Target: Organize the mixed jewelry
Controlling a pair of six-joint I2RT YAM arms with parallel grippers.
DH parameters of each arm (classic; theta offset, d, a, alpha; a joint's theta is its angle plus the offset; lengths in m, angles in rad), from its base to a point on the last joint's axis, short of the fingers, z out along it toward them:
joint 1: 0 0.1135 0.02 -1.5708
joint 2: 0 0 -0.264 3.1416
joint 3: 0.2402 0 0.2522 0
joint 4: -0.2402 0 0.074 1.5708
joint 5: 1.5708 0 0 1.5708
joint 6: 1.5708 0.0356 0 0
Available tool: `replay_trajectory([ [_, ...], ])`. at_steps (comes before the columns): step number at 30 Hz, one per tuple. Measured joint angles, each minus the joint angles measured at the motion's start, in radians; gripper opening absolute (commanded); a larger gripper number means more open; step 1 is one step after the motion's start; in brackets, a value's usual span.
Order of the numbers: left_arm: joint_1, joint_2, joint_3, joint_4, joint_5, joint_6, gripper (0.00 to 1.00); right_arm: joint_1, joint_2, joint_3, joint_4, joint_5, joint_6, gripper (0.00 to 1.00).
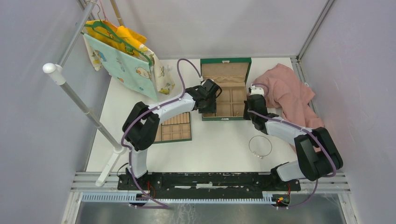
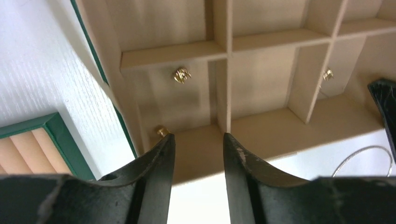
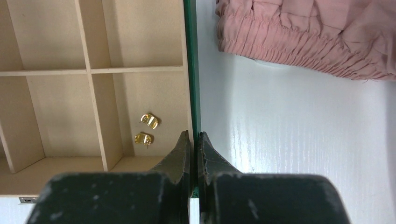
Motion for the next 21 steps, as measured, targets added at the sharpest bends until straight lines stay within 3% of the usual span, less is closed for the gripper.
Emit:
replay_trajectory([
  [9, -0.032, -0.173, 0.000, -0.076, 0.005, 0.105, 0.68, -0.002, 0.094, 0.144, -0.151, -0.009, 0.000, 0.02],
  [16, -0.031, -0.285, 0.002, -0.131, -0.033, 0.143, 0.85, -0.002, 0.143, 0.254, -0.218, -0.038, 0.021, 0.51],
  [18, -0.031, -0.293, 0.000, -0.145, -0.055, 0.143, 0.92, -0.003, 0.143, 0.300, -0.216, -0.045, 0.027, 0.58],
  [21, -0.025, -0.309, -0.025, -0.153, -0.084, 0.144, 0.92, -0.005, 0.140, 0.364, -0.210, -0.050, 0.023, 0.61],
])
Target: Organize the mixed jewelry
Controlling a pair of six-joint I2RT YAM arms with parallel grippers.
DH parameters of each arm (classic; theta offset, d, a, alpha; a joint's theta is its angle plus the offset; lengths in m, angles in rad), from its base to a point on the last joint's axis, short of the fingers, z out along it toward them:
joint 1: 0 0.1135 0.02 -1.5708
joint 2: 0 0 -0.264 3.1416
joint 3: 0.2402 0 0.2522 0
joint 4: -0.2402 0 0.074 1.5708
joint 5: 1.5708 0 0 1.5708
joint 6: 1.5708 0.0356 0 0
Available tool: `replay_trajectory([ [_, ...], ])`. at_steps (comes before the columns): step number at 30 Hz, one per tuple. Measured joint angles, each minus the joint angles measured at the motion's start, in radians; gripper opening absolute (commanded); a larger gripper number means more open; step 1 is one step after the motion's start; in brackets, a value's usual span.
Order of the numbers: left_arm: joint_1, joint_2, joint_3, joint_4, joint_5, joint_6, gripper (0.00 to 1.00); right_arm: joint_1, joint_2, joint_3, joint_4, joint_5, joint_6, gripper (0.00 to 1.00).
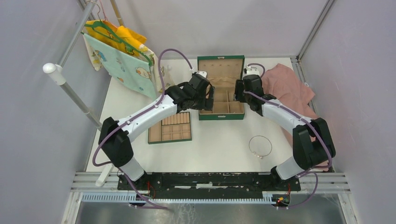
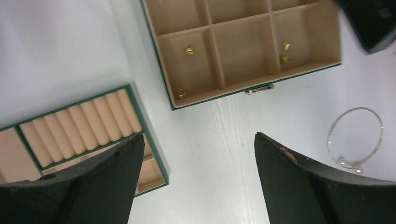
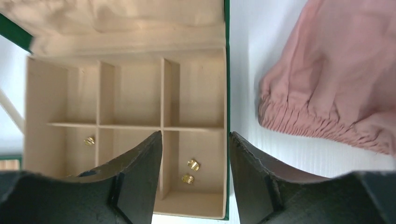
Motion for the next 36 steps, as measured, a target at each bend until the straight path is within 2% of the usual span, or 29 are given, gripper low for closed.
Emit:
replay_trajectory([
  [5, 0.031, -0.040, -0.069, -0.034, -0.061, -0.002, 0.90, -0.011, -0.045, 0.045, -0.008, -0.007, -0.009, 0.63],
  [10, 0.090, -0.148, -0.219, -0.080, -0.107, -0.033, 0.88, -0.014, -0.169, 0.039, -0.044, -0.010, -0.032, 0.63],
  [17, 0.128, -0.238, -0.401, -0.177, -0.187, -0.098, 0.74, -0.014, -0.344, -0.113, -0.068, -0.010, -0.048, 0.63],
  [22, 0.150, -0.219, -0.458, -0.176, -0.209, -0.129, 0.66, -0.015, -0.350, -0.181, -0.119, -0.015, -0.046, 0.62],
  [29, 0.356, -0.208, -0.520, -0.127, -0.160, -0.128, 0.53, -0.015, -0.354, -0.185, -0.131, -0.022, -0.042, 0.62],
  [36, 0.390, -0.158, -0.558, -0.061, -0.126, -0.126, 0.44, -0.015, -0.354, -0.185, -0.131, -0.025, -0.039, 0.62],
])
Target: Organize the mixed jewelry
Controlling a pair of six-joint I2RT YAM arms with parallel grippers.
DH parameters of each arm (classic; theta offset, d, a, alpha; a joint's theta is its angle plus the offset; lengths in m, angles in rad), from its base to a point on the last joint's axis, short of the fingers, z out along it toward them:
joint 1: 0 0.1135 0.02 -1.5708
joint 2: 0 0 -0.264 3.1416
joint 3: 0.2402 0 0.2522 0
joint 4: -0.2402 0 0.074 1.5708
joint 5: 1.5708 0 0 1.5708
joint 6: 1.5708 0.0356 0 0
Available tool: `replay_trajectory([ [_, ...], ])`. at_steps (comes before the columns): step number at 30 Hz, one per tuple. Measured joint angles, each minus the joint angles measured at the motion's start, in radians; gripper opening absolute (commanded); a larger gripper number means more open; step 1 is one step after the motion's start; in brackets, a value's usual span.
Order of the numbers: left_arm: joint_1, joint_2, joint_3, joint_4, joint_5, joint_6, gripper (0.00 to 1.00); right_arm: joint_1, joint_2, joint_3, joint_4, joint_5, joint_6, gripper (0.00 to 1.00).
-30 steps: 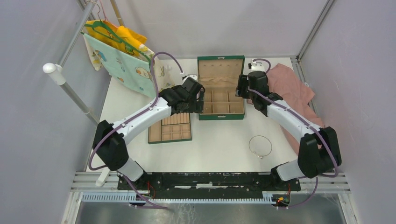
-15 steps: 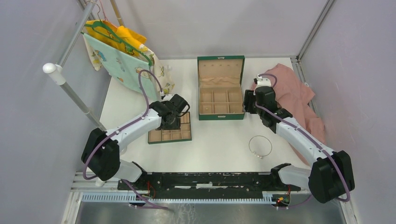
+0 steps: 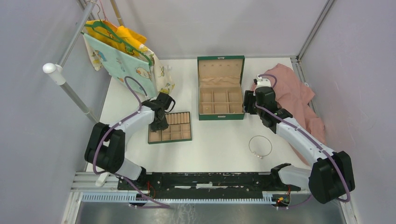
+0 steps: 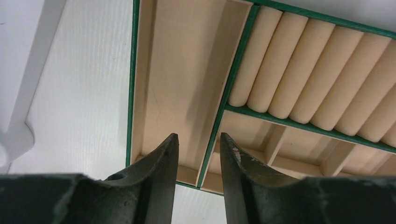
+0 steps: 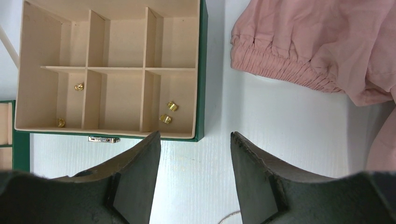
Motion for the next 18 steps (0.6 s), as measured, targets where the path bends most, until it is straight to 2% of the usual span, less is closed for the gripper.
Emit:
replay_trajectory([
  [7, 0.005, 0.043, -0.029, 0.056, 0.027, 0.011, 0.25, 0.000, 0.000, 0.000, 0.000, -0.002, 0.005, 0.62],
  [12, 0.005, 0.058, -0.034, 0.080, 0.051, 0.020, 0.02, 0.000, 0.000, 0.000, 0.000, -0.002, 0.009, 0.61],
  [18, 0.005, 0.043, 0.018, 0.007, 0.047, 0.027, 0.02, 0.000, 0.000, 0.000, -0.004, 0.000, 0.010, 0.61],
])
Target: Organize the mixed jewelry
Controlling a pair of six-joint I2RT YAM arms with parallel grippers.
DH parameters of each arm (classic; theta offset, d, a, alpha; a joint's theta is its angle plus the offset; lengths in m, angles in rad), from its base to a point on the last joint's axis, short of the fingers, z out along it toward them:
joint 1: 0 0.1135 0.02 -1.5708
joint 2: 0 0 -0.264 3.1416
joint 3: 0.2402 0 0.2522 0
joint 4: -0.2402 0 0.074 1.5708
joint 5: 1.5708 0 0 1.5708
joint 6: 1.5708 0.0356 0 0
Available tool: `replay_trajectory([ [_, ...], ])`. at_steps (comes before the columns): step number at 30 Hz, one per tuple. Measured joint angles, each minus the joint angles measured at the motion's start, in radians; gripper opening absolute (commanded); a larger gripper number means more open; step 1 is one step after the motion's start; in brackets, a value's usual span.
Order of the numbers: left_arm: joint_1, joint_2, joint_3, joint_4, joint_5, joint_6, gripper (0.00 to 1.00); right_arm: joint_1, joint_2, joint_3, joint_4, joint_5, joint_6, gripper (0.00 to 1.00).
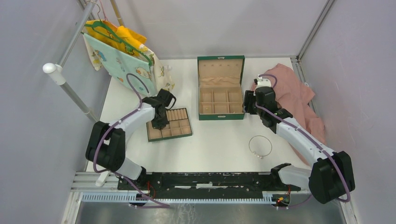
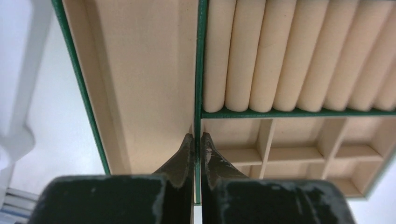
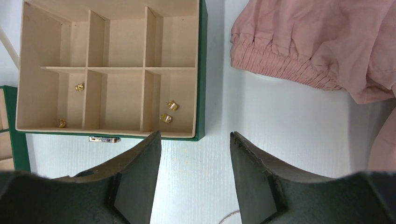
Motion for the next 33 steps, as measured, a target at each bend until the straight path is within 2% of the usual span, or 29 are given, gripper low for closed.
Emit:
replay_trajectory([
  [8, -0.006, -0.132, 0.303, -0.208, -0.014, 0.056, 0.02, 0.000, -0.012, 0.000, -0.002, 0.022, 0.007, 0.61],
  [12, -0.062, -0.116, 0.450, -0.252, -0.007, 0.076, 0.02, 0.000, -0.013, 0.001, -0.012, 0.045, 0.009, 0.61],
  [17, -0.203, 0.026, 0.628, -0.270, 0.045, 0.077, 0.02, -0.016, -0.022, 0.012, -0.060, 0.105, 0.009, 0.61],
  [22, -0.303, 0.216, 0.766, -0.253, 0.110, 0.075, 0.02, -0.082, -0.105, 0.015, -0.113, 0.163, 0.008, 0.61],
  [29, -0.344, 0.455, 0.965, -0.223, 0.169, 0.018, 0.02, -0.127, -0.181, 0.050, -0.169, 0.218, -0.002, 0.62],
  [33, -0.343, 0.534, 1.008, -0.187, 0.171, -0.024, 0.02, -0.133, -0.193, 0.051, -0.201, 0.224, -0.003, 0.61],
])
